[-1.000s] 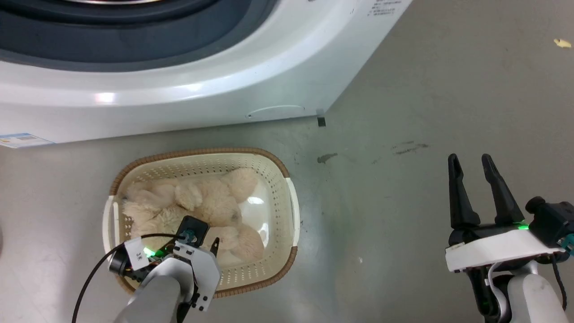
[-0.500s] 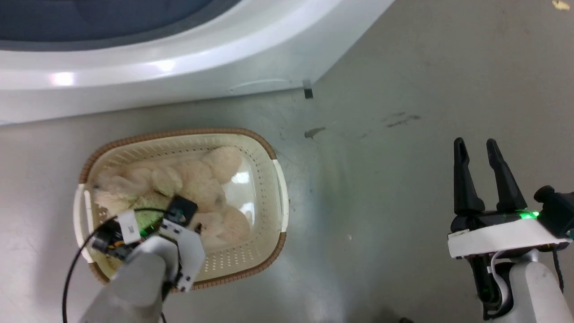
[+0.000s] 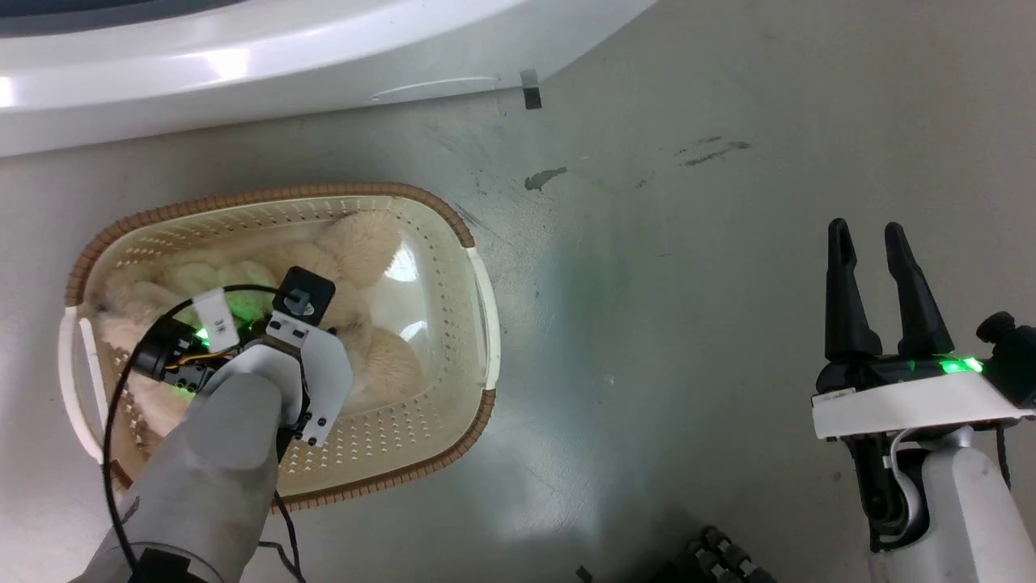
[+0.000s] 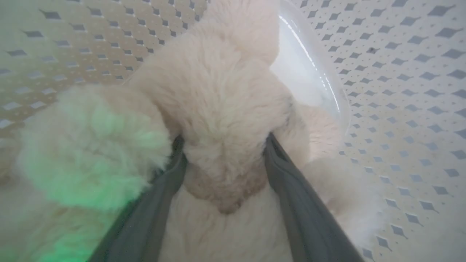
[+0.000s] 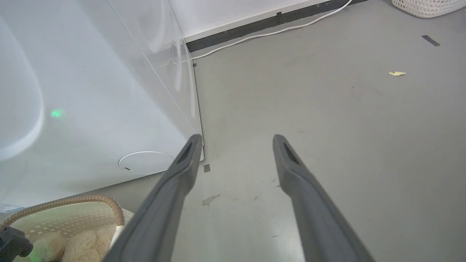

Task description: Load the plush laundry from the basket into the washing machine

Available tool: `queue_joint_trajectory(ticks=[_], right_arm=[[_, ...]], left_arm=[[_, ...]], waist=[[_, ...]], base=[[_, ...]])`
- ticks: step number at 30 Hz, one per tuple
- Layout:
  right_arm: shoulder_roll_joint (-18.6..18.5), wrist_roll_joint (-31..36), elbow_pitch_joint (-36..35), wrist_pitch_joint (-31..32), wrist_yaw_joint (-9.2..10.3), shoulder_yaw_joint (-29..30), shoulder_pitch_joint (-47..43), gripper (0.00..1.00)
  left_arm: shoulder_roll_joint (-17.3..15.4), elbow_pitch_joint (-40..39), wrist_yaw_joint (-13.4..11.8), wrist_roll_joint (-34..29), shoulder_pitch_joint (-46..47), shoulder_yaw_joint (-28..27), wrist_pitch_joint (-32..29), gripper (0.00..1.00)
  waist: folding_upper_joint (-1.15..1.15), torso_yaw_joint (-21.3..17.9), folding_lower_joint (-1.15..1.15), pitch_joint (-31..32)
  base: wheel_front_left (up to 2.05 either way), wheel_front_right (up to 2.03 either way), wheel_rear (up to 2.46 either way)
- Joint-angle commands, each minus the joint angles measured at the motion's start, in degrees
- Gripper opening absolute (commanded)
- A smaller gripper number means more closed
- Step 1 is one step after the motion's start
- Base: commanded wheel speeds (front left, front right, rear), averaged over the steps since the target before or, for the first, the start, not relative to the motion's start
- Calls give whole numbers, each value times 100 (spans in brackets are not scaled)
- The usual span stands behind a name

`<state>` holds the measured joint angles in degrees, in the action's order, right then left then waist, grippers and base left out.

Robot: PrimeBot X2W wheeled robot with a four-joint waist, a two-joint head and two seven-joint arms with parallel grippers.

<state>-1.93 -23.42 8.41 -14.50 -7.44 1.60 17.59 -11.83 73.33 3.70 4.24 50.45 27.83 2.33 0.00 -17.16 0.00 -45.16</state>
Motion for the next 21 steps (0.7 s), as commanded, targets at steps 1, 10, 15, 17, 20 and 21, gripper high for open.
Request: queue_joint_trajectory(ticks=[1,10,15,17,20,21], right_arm=[[-12,-38,17,-50,-5,-12,76,100],[-12,-104,30,-50,-5,-36,99,100],[-12,-134,32,-50,-5,-47,109,100],[-12,-141,30,-50,-5,-45,108,100],[-12,-142,33,-50,-5,-37,113,100],[-12,-138,37,-50,-5,-31,116,100]], left_arm=[[-14,41,6,14,33,38,-137,100],[-22,54,46,19,90,182,-679,100],[-58,57,54,103,104,172,-718,41],[-72,57,66,142,103,164,-730,0],[-90,58,129,202,96,167,-760,0],[-93,59,147,217,93,173,-760,0]], waist=[[0,-16,0,-27],[0,-92,0,-165],[0,-108,0,-215],[0,-102,0,-233],[0,-88,0,-253],[0,-79,0,-253]], base=[[0,0,0],[0,0,0],[0,0,0],[0,0,0],[0,0,0],[0,0,0]])
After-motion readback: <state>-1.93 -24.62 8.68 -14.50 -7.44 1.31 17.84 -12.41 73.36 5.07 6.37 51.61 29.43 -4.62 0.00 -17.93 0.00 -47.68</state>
